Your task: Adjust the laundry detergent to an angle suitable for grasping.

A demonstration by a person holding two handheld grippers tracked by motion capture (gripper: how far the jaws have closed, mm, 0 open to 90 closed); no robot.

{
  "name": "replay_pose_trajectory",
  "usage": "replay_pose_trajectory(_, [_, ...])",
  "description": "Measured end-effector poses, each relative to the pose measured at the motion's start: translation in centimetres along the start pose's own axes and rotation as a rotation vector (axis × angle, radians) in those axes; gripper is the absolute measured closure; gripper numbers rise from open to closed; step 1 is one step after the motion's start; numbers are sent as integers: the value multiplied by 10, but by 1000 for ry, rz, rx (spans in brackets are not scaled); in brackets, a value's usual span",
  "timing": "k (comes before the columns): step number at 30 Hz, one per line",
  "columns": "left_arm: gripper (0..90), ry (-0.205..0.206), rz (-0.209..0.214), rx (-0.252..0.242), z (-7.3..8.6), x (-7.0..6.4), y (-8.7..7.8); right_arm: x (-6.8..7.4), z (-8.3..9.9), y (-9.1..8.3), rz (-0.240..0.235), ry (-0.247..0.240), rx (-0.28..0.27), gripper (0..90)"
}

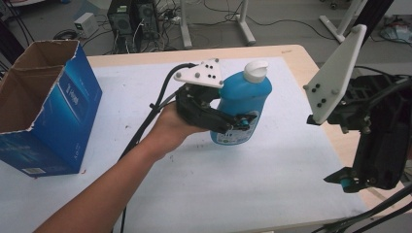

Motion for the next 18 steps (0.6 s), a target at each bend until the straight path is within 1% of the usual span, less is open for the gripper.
replay_pose_trajectory(1, [450,-3,1,-4,0,0,-3,0,0,0,0,0,0,20])
replay_pose_trajectory(2, [450,3,6,-3,0,0,-6,0,-2,1,-3,-4,2,20])
replay_pose_trajectory(7, [450,22,24,16,3,-1,-20,1,-7,3,-8,-10,6,20])
replay_pose_trajectory(10, [449,16,42,19,6,-1,-29,1,-10,3,-7,-10,7,20])
replay_pose_trajectory(13, [450,20,45,23,10,-1,-36,0,-12,4,-7,-14,7,20])
replay_pose_trajectory(14, [450,15,54,19,12,-1,-40,1,-13,4,-9,-13,10,20])
replay_pose_trajectory(16, [450,14,59,20,14,-2,-42,0,-14,5,-9,-14,9,20])
replay_pose_trajectory(18, [450,10,63,24,18,-2,-46,0,-17,5,-12,-20,9,20])
Point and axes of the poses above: each handheld gripper's, and its own axes: y roughly forward along the jaws, z roughly out of its underside, x roughly to its left, the point moved 5 cm from there along y, roughly forward along the jaws, and after that the axes turned 13 degrees about z, right-handed, at the moved point
